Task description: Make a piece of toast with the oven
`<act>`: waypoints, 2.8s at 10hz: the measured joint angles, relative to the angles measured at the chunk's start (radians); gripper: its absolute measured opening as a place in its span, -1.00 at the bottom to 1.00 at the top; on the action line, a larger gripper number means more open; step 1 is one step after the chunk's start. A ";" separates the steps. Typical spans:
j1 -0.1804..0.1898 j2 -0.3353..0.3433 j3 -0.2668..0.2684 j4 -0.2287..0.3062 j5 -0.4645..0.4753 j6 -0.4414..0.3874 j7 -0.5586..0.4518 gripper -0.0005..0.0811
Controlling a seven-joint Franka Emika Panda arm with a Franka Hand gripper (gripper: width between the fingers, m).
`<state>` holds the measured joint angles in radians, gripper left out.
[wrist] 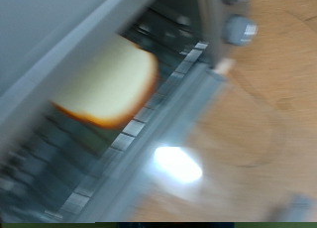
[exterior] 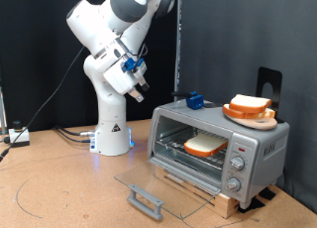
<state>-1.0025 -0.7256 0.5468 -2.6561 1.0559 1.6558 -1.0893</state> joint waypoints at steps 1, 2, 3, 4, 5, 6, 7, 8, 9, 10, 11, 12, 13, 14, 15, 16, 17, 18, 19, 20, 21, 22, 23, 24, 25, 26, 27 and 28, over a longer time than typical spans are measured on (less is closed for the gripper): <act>-0.010 0.021 -0.002 0.018 -0.006 -0.064 0.107 0.99; -0.027 0.051 -0.002 0.041 -0.015 -0.109 0.210 0.99; -0.053 0.091 -0.002 0.067 -0.025 -0.138 0.316 0.99; -0.083 0.132 -0.001 0.089 -0.027 -0.144 0.425 0.99; -0.106 0.183 0.006 0.111 -0.027 -0.149 0.513 0.99; -0.103 0.180 0.006 0.110 -0.027 -0.146 0.468 0.99; -0.104 0.184 0.006 0.110 -0.061 -0.150 0.446 0.99; -0.112 0.202 0.008 0.112 -0.104 -0.148 0.444 0.99; -0.129 0.236 0.014 0.117 -0.148 -0.137 0.452 0.99; -0.147 0.276 0.021 0.122 -0.171 -0.105 0.462 0.99; -0.161 0.315 0.024 0.125 -0.176 -0.065 0.464 0.99; -0.173 0.353 0.025 0.131 -0.178 -0.032 0.463 0.99; -0.185 0.393 0.025 0.144 -0.183 -0.007 0.454 0.99; -0.198 0.436 0.024 0.165 -0.205 0.004 0.445 0.99; -0.211 0.481 0.024 0.192 -0.237 0.006 0.444 0.99; -0.221 0.528 0.022 0.218 -0.259 0.013 0.444 0.99; -0.228 0.588 0.023 0.251 -0.270 0.013 0.444 0.99; -0.228 0.586 0.023 0.249 -0.270 0.013 0.444 0.99; -0.229 0.587 0.017 0.258 -0.302 -0.054 0.443 0.99; -0.236 0.588 0.000 0.270 -0.324 -0.107 0.428 0.99; -0.250 0.597 -0.018 0.279 -0.365 -0.133 0.422 0.99; -0.266 0.623 -0.031 0.290 -0.408 -0.143 0.424 0.99; -0.276 0.659 -0.040 0.297 -0.450 -0.143 0.424 0.99; -0.284 0.696 -0.045 0.298 -0.469 -0.109 0.436 0.99; -0.287 0.732 -0.052 0.296 -0.471 -0.060 0.458 0.99; -0.290 0.767 -0.058 0.293 -0.464 0.002 0.474 0.99; -0.290 0.798 -0.064 0.297 -0.456 0.029 0.486 0.99; -0.290 0.798 -0.063 0.297 -0.462 0.026 0.481 0.99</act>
<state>-1.2923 0.0726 0.4841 -2.3588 0.5943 1.6815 -0.6083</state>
